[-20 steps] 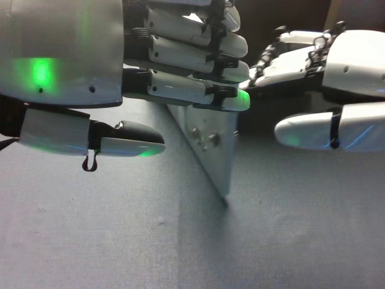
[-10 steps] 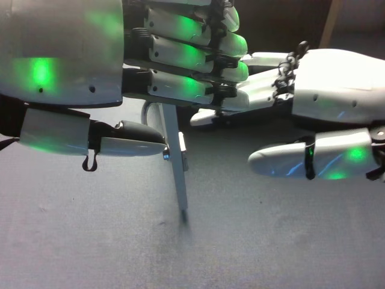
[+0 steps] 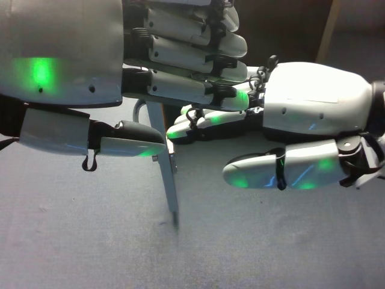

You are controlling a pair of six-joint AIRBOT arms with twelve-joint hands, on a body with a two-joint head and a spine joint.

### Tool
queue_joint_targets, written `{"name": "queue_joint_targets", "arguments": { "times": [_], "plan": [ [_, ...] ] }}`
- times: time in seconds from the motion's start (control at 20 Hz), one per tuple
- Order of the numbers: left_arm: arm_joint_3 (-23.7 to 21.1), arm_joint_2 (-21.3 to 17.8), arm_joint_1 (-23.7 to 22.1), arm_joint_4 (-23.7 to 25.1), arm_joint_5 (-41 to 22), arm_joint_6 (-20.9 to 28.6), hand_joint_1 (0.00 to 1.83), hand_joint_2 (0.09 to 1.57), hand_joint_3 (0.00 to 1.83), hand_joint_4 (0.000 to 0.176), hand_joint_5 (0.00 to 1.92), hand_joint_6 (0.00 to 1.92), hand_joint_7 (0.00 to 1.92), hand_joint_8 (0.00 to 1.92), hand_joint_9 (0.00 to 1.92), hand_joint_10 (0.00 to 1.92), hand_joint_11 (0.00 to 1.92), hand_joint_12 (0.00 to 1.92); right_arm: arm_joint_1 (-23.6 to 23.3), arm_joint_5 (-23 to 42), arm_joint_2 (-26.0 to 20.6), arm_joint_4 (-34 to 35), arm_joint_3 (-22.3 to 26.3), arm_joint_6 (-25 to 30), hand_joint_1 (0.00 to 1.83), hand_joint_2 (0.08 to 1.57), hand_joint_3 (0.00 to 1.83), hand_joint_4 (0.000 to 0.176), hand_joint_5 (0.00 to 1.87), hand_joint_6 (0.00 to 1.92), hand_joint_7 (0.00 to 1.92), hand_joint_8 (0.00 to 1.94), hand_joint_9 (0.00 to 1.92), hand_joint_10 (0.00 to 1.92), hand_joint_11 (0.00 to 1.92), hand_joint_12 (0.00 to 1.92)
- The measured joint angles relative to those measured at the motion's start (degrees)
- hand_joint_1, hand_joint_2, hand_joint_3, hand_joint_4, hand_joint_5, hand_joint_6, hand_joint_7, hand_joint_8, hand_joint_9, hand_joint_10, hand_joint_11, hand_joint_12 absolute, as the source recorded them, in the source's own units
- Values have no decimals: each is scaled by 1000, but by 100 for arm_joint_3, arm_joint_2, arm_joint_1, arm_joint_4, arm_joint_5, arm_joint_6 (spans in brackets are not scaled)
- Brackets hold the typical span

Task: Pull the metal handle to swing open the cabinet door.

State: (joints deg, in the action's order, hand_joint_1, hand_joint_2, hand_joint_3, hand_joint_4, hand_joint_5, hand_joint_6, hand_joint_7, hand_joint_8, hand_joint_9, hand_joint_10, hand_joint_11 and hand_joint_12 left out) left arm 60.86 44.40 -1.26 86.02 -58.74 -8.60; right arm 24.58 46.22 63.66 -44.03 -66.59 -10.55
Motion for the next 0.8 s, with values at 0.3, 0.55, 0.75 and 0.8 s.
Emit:
{"name": "queue_joint_targets", "arguments": {
  "times": [0.3, 0.55, 0.75, 0.8],
  "plan": [
    [0, 0, 0, 0, 0, 0, 0, 1571, 43, 0, 426, 0, 446, 0, 423, 0, 62, 834, -4, -42, 284, 92, -166, -33, 0, 1571, 67, 0, 412, 3, 426, 2, 392, 3, 0, 983],
    [0, 0, 0, 0, 0, 0, 0, 1571, 53, 0, 425, 2, 444, 1, 423, 1, 63, 835, -68, -120, 422, 221, -295, -61, 0, 1571, 70, 0, 399, 3, 416, 2, 382, 2, 0, 975],
    [0, 0, 0, -2, 0, 0, 0, 1571, 53, 0, 431, 3, 450, 2, 430, 3, 70, 833, -87, -122, 638, 350, -420, -96, 0, 1571, 72, 0, 407, 4, 426, 3, 393, 4, 0, 996],
    [0, 0, 0, 0, -2, 0, 0, 1571, 51, 0, 426, 1, 445, 0, 424, 0, 65, 830, -87, -140, 693, 356, -442, -96, 0, 1571, 66, 0, 393, 2, 413, 2, 381, 2, 0, 966]
  ]
}}
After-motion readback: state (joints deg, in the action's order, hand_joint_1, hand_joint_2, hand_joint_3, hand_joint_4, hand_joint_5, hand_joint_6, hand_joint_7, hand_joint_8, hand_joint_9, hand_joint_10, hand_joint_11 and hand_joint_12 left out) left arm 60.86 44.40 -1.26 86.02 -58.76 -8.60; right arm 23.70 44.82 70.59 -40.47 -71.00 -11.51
